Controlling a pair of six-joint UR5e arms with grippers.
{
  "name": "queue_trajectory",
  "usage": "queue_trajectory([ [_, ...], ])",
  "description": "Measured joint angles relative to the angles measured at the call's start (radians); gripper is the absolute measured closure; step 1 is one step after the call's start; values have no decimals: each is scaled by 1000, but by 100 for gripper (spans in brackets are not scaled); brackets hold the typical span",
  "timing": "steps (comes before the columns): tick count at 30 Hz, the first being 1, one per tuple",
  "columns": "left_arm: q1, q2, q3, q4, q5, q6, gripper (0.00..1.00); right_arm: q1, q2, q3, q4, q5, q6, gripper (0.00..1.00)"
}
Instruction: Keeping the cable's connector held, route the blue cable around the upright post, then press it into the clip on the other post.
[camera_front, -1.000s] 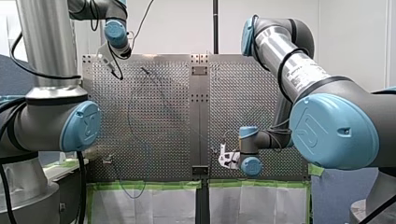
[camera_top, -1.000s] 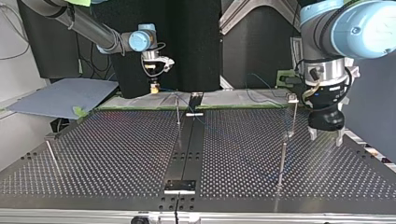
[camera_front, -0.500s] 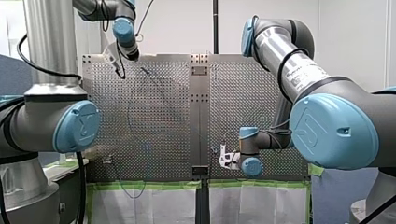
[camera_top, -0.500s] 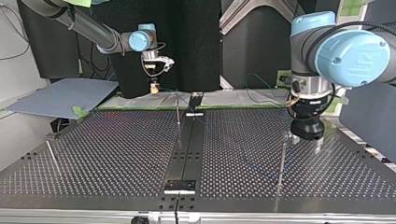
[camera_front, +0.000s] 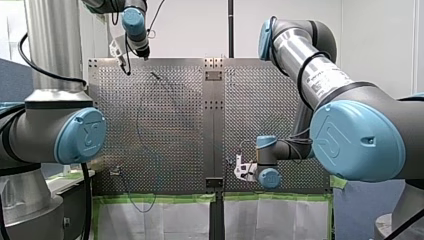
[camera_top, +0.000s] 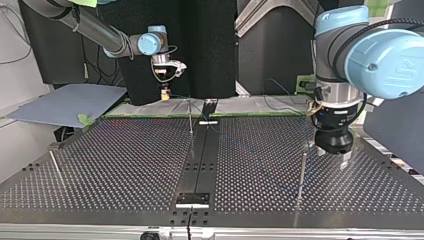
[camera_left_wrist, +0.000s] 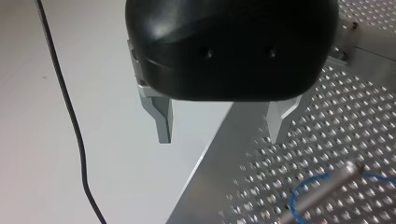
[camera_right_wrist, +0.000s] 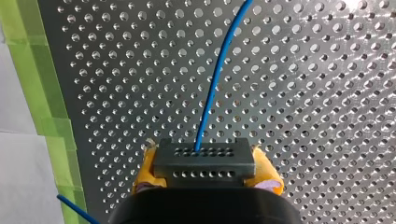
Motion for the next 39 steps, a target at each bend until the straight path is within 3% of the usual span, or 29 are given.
queue_trajectory([
  [7, 0, 0, 1, -59, -45, 59, 0, 0, -2, 0, 0, 0, 0, 100],
  [13, -8, -24, 1, -90, -24, 115, 0, 0, -6, 0, 0, -1, 0, 100],
  [22, -21, -47, 1, -70, 23, 200, 0, 0, -8, 0, 0, -2, 0, 100],
  [31, -22, -47, 1, -66, 20, 270, 0, 0, -8, 1, 0, -1, 0, 100],
  [39, -23, -47, 1, -69, -16, 339, 0, 0, -10, 3, 0, -2, 0, 100],
])
